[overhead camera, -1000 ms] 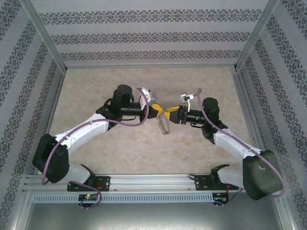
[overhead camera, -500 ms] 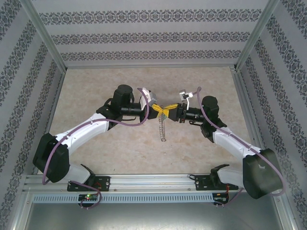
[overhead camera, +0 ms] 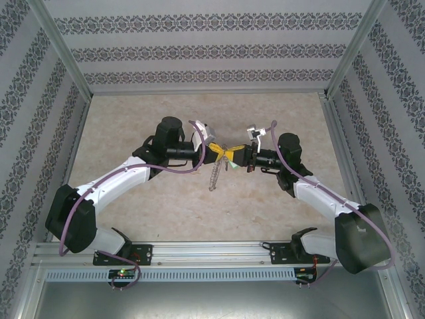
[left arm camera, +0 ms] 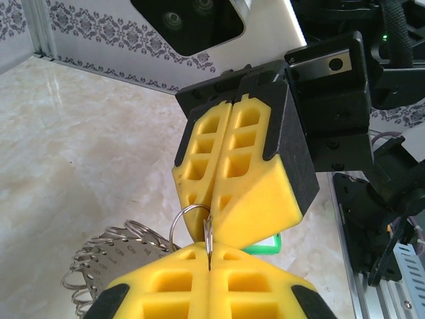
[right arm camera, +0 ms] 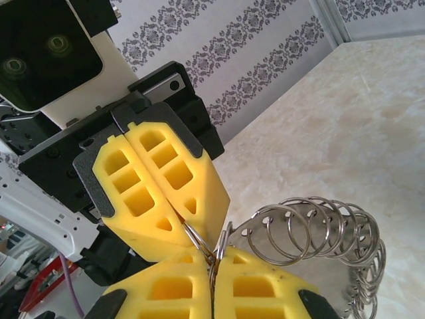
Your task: Put the keys on the keyring
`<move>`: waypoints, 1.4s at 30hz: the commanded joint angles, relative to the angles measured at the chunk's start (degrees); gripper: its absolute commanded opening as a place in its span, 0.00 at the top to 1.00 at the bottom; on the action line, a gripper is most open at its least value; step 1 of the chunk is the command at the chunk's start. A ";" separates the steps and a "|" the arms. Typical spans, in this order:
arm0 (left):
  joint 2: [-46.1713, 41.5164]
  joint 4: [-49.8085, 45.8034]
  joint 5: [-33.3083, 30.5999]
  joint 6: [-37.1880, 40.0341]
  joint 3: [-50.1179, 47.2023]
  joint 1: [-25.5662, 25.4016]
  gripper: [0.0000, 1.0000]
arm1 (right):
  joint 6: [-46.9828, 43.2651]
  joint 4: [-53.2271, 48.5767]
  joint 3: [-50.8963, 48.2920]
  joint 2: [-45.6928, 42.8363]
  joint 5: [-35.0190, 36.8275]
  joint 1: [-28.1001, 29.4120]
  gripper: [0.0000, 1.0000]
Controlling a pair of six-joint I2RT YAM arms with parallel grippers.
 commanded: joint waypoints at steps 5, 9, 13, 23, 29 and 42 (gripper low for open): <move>-5.52 4.50 -5.41 -3.16 -0.75 3.53 0.73 | -1.73 0.62 1.64 -3.01 -0.06 -1.63 1.00; -8.60 3.92 -5.33 -4.28 -1.69 5.38 0.64 | -3.53 -2.25 3.23 -4.68 0.10 -1.84 1.00; -9.42 3.08 -4.00 -5.19 -1.13 5.75 0.60 | -4.29 -2.56 3.99 -5.25 0.46 -1.71 1.00; -3.42 -11.89 5.10 0.43 9.39 5.70 0.56 | -8.05 -9.78 9.08 -3.82 -1.75 -1.30 1.00; 0.99 -28.52 6.29 11.26 18.97 5.75 0.56 | -14.09 -21.26 12.01 -3.57 0.23 -1.10 1.00; 11.15 -49.71 6.74 22.30 32.78 5.50 0.63 | -23.40 -40.13 18.43 -1.35 1.69 -0.96 1.00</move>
